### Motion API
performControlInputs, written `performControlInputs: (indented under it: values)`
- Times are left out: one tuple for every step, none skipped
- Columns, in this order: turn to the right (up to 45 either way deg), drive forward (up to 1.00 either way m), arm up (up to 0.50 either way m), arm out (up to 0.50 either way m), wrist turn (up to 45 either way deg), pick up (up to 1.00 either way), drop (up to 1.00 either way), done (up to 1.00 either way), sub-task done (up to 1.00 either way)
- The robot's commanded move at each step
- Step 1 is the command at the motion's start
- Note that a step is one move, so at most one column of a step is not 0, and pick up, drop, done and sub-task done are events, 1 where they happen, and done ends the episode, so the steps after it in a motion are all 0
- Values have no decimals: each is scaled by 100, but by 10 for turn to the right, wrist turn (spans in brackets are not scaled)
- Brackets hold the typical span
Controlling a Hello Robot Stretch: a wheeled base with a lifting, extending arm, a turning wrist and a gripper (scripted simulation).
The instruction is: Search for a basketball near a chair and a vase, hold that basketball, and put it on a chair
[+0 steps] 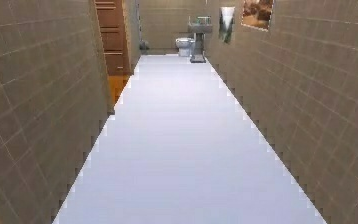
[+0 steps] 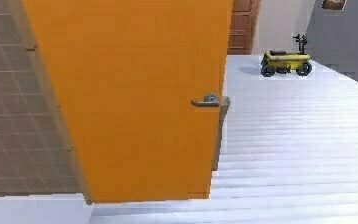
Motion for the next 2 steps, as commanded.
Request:
performControlInputs:
  values:
    - [-60, 0, 0, 0, 0, 0, 0, 0, 0]
    - [0, 100, 0, 0, 0, 0, 0, 0, 0]
